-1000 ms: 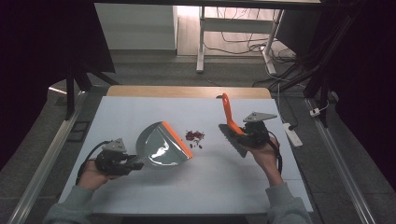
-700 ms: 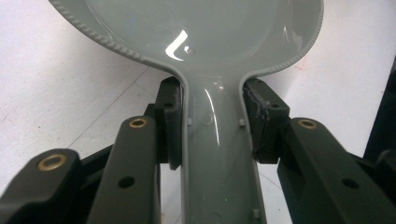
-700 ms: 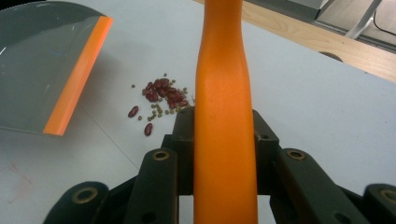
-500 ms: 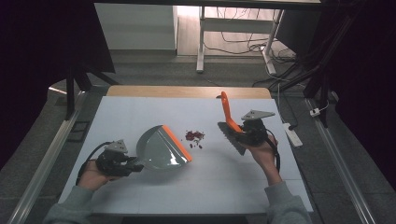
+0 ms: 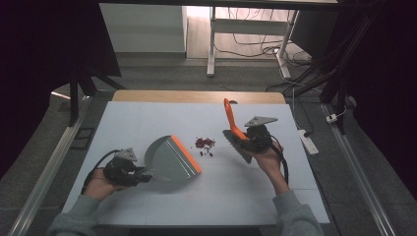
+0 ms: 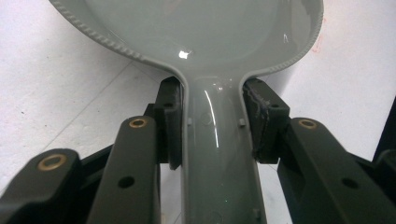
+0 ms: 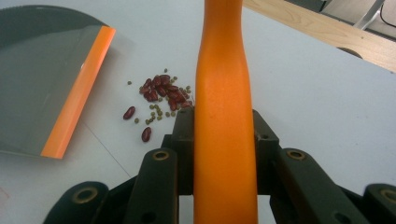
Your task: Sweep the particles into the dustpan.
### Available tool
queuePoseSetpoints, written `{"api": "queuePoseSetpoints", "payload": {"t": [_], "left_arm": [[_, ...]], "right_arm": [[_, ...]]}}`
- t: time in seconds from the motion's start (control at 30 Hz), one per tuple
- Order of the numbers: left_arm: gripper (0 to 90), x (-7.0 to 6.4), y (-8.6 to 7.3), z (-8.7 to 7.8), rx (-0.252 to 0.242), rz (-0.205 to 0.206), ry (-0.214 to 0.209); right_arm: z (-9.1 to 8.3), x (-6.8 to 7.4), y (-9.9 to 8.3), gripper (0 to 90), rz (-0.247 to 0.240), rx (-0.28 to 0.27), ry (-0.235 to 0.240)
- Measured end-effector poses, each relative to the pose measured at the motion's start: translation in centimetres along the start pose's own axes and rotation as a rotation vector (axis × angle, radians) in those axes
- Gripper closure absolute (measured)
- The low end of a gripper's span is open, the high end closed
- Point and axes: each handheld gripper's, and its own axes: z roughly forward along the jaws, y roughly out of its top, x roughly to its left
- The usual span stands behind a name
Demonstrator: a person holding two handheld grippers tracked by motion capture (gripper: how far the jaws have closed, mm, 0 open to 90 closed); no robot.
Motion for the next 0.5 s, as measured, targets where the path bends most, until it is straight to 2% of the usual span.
{"api": "queuePoseSetpoints", "payload": {"t": [0.17, 0.27, 0.33, 0.4, 0.5], "left_arm": [[61.3, 0.2, 0.5, 0.4, 0.011, 0.002, -0.014], [61.3, 0.5, 1.0, 0.6, 0.032, 0.000, 0.004], [61.3, 0.8, 1.2, 0.9, 0.045, 0.000, -0.002], [61.3, 1.0, 1.2, 1.0, 0.046, -0.006, -0.013], [61.3, 1.2, 1.2, 1.1, 0.046, 0.000, -0.021]], "right_arm": [[0.5, 0.0, 0.1, 70.3, -0.001, 0.008, -0.003], [0.8, -0.1, 0.5, 70.3, -0.009, 0.018, -0.014], [1.1, -0.2, 1.1, 70.3, -0.001, 0.006, -0.016], [1.7, -0.4, 1.8, 70.3, 0.018, 0.006, -0.014], [3.0, -0.6, 2.6, 70.3, 0.014, 0.036, -0.026]]}}
